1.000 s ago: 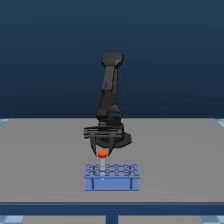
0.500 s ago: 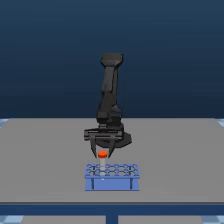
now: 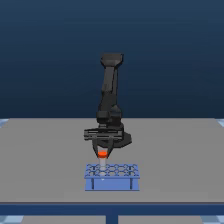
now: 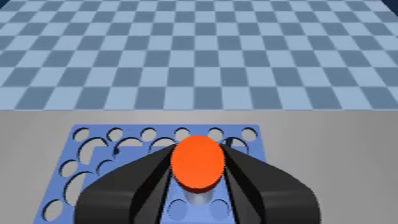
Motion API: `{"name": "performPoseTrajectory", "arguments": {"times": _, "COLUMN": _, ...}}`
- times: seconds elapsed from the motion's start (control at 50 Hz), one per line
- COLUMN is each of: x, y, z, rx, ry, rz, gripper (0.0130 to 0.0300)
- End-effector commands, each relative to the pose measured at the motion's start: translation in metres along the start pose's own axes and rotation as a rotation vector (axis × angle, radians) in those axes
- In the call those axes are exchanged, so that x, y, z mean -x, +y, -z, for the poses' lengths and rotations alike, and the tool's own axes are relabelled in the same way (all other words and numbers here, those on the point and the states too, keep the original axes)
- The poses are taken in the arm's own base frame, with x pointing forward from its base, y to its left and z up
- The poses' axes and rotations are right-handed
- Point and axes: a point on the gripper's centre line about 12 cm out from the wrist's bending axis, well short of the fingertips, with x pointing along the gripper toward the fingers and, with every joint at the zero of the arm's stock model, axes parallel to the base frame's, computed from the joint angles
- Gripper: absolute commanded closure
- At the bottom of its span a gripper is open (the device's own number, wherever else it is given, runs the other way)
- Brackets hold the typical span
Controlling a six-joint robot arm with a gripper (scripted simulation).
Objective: Pick up the centrifuge tube on the rack
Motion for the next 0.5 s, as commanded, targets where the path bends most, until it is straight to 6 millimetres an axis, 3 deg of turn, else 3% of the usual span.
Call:
{"name": "performPoseTrajectory", "arguments": {"times": 0.02, "x": 0.0, "y": 0.0, "z": 0.0, "rx": 0.0, "ry": 0.0, "rz": 0.0, "gripper": 0.03}}
{"name": "performPoseTrajectory", "arguments": {"times": 0.5, "x": 0.0049, "y": 0.0, "z": -0.0085, "rx": 0.0, "ry": 0.0, "rz": 0.0, "gripper": 0.03}}
